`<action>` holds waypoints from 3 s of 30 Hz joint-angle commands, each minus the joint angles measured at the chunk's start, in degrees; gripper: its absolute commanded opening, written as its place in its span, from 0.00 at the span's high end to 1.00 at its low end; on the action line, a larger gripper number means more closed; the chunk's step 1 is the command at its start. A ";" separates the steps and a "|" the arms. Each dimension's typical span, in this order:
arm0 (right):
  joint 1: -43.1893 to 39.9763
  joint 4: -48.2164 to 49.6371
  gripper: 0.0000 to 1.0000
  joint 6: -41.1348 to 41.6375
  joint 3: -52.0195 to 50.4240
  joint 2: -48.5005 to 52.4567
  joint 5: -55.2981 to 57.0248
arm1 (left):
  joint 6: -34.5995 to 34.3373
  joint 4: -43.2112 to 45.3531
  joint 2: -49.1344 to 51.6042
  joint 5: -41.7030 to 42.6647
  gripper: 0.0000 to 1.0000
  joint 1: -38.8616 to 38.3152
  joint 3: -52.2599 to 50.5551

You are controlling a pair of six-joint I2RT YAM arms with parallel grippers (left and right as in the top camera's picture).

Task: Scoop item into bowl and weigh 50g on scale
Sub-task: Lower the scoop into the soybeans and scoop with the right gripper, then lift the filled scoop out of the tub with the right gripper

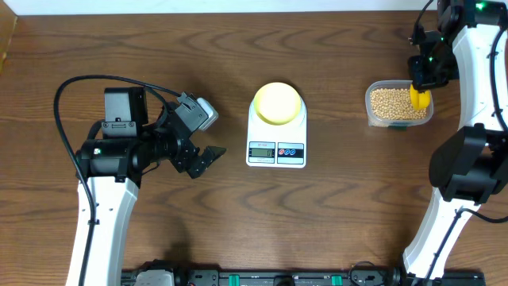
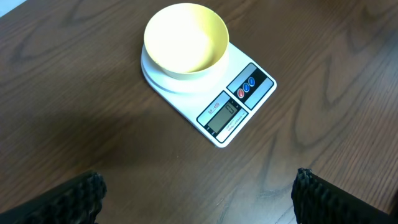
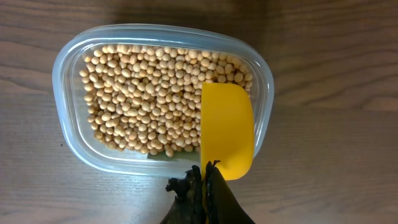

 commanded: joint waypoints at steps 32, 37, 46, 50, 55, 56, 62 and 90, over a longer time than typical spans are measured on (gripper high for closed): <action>-0.39 7.04 0.99 0.42 -8.87 0.13 -17.00 | 0.98 0.00 0.00 0.52 0.02 0.33 0.26; -1.31 6.95 0.99 0.46 -9.29 0.13 -20.20 | 0.98 0.00 0.00 0.52 0.02 0.33 0.26; -4.96 7.02 0.99 0.39 -12.15 0.13 -23.98 | 0.98 0.00 0.00 0.52 0.02 0.33 0.26; -7.02 6.91 0.99 0.37 -12.17 0.13 -27.02 | 0.98 0.00 0.00 0.52 0.02 0.33 0.26; -9.31 6.80 0.99 0.33 -12.17 0.13 -30.45 | 0.98 0.00 0.00 0.52 0.02 0.33 0.26; -9.70 6.75 0.99 0.35 -12.17 0.13 -30.73 | 0.98 0.00 0.00 0.52 0.03 0.33 0.26; -11.06 5.97 0.99 -0.28 -12.17 0.13 -31.91 | 0.98 0.00 0.00 0.52 0.03 0.33 0.26; -22.16 2.60 0.99 -10.62 -12.17 0.13 -51.15 | 0.98 0.00 0.00 0.52 0.02 0.33 0.26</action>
